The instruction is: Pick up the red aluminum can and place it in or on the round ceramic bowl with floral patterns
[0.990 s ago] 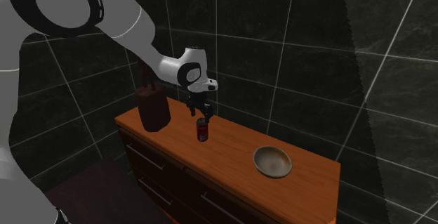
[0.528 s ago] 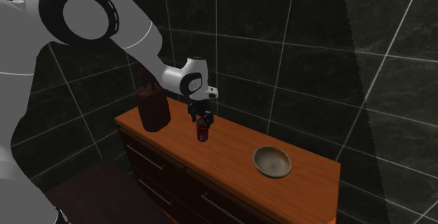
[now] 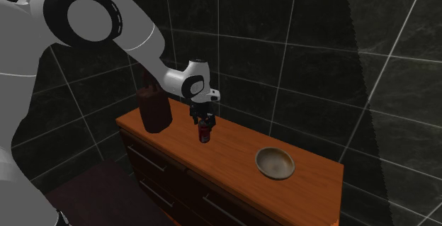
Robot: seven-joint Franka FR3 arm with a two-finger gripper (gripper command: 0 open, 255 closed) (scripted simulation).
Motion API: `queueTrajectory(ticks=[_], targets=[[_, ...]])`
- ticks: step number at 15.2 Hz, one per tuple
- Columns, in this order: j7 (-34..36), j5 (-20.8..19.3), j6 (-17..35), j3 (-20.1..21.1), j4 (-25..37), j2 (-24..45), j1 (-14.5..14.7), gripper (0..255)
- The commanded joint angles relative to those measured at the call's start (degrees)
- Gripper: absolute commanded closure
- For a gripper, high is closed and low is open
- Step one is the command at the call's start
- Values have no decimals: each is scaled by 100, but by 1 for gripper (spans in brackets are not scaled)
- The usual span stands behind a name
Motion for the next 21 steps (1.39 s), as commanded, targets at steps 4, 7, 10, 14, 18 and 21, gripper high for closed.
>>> queueTrajectory(ticks=[4, 7, 10, 14, 18, 21], targets=[[0, 0, 0, 0, 0, 0, 0, 255], [0, 0, -1, 0, 2, 1, 0, 255], [-3, 0, -2, 0, 4, 3, -2, 255], [0, 0, -163, 0, -18, -182, 0, 255], [-1, 1, -392, 0, -21, -413, 0, 255], [-1, 1, -569, 0, -11, -580, 0, 255]])
